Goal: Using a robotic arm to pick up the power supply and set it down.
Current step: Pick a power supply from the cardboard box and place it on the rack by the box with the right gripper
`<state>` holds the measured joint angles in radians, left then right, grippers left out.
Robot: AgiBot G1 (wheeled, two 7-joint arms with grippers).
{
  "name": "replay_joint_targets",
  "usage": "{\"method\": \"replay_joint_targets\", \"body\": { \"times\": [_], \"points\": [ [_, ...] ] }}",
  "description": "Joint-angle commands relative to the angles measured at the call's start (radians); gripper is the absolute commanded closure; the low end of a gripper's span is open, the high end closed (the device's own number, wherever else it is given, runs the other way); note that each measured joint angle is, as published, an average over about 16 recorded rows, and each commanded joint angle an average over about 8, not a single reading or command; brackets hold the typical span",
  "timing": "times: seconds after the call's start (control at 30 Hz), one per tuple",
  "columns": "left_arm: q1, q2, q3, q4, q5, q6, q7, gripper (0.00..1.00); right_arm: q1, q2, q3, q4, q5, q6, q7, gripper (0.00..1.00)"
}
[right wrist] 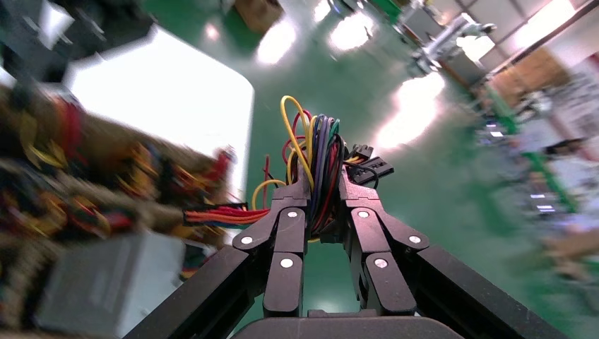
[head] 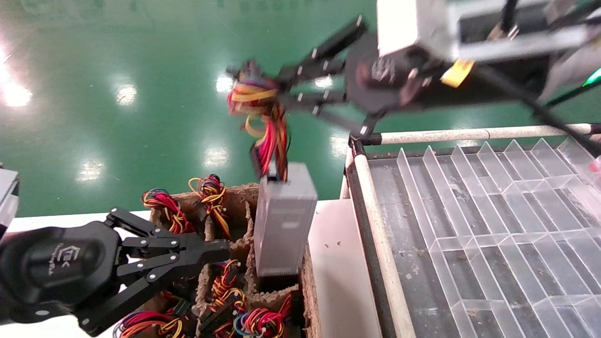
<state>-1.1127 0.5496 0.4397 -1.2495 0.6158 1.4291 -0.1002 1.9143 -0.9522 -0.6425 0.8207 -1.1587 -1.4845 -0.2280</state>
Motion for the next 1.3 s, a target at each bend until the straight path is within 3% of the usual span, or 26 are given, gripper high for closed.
{"method": "replay_joint_targets", "body": {
  "times": [0.03, 0.3, 0.87, 1.3],
  "points": [
    [0.0, 0.0, 0.0, 0.0, 0.0, 0.0, 0.0, 1.0, 0.033, 0.018, 0.002, 0.039, -0.023, 0.017, 0.006, 1.0],
    [0.0, 0.0, 0.0, 0.0, 0.0, 0.0, 0.0, 1.0, 0.129, 0.072, -0.011, -0.003, -0.142, 0.069, -0.044, 1.0],
    [0.0, 0.0, 0.0, 0.0, 0.0, 0.0, 0.0, 1.0, 0.179, 0.132, -0.05, -0.316, -0.299, 0.176, -0.18, 1.0],
    [0.0, 0.0, 0.0, 0.0, 0.0, 0.0, 0.0, 1.0, 0.222, 0.144, -0.075, -0.402, -0.349, 0.156, -0.239, 1.0]
  ]
}}
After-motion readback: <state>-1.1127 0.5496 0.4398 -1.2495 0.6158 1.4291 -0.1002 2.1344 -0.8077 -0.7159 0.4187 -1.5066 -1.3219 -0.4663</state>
